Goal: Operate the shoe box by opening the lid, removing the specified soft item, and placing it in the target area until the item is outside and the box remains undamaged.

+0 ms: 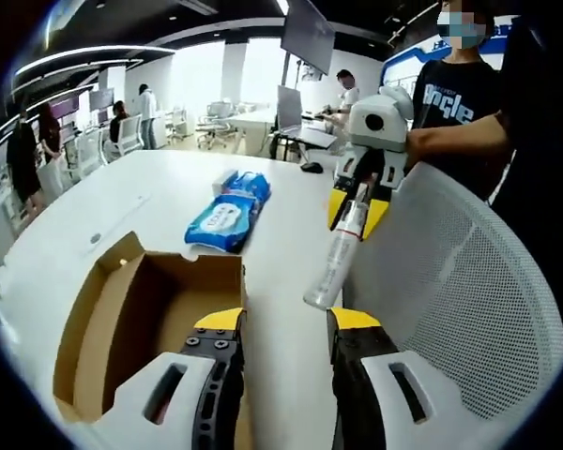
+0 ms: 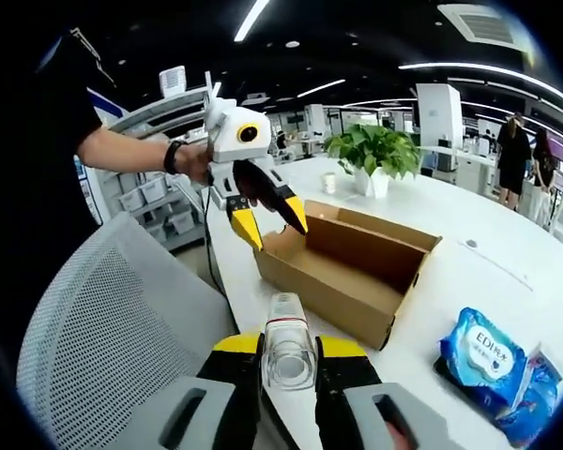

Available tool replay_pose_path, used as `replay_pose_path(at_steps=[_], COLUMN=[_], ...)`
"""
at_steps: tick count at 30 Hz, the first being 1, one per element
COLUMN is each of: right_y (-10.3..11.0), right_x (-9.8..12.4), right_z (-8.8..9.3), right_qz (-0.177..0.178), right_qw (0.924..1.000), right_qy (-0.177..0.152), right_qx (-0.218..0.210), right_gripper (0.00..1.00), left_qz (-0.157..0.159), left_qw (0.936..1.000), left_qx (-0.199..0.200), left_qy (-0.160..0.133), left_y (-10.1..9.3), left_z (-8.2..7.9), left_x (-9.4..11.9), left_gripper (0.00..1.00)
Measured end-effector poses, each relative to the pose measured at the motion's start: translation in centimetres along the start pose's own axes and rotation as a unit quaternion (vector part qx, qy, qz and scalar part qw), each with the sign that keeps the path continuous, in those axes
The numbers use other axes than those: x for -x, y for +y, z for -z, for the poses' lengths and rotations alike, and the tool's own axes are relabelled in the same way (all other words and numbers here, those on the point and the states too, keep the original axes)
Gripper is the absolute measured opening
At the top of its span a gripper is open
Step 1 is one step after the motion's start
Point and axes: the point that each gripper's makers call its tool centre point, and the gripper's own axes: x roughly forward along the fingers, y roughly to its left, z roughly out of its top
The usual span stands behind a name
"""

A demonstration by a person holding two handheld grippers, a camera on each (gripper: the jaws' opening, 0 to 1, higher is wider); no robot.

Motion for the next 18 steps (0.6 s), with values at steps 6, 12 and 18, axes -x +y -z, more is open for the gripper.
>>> replay_pose_path(at_steps=[6,12,18], right_y=[-0.9,-2.3,-3.8], right_x=[1.4,2.7,4.0], right_z=[1.3,1.7,1.8], right_qz=[0.019,0.035,0.046], right_qw=[0.9997,0.9992,0.9987], right_qy=[0.004,0.007,0.01], right_qx=[-0.015,-0.021,-0.019], right_gripper=[0.17,0.17,0.17], left_qz=[-0.036,-0.068,-0.1], left_qw=[0.9988,0.9954,0.9893], left_qx=[0.034,0.065,0.098], left_qy=[-0.007,-0.021,-0.039], left_y=[1.5,2.3,3.3], left_z=[1.3,1.8,2.0], left_x=[1.0,1.6,1.9], left_gripper=[0.35,0.36,0.36])
